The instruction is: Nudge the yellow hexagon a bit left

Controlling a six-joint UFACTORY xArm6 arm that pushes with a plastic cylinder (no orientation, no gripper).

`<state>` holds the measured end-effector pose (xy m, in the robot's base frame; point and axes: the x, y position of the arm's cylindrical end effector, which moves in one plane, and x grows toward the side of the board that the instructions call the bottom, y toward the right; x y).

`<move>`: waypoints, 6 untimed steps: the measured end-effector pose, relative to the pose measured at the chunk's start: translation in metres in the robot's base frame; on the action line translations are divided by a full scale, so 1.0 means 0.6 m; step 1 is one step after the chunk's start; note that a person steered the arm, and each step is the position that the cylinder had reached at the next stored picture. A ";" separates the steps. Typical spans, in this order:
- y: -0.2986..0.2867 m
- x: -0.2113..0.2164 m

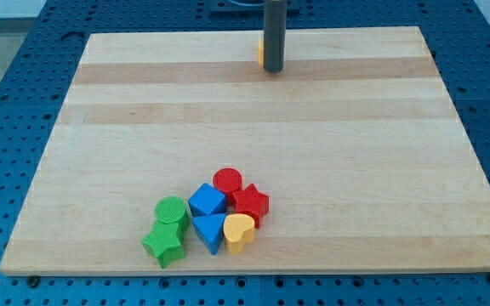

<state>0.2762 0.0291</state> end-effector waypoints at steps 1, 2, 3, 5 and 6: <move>0.000 -0.018; 0.043 -0.005; 0.076 -0.027; 0.046 -0.088; 0.009 -0.089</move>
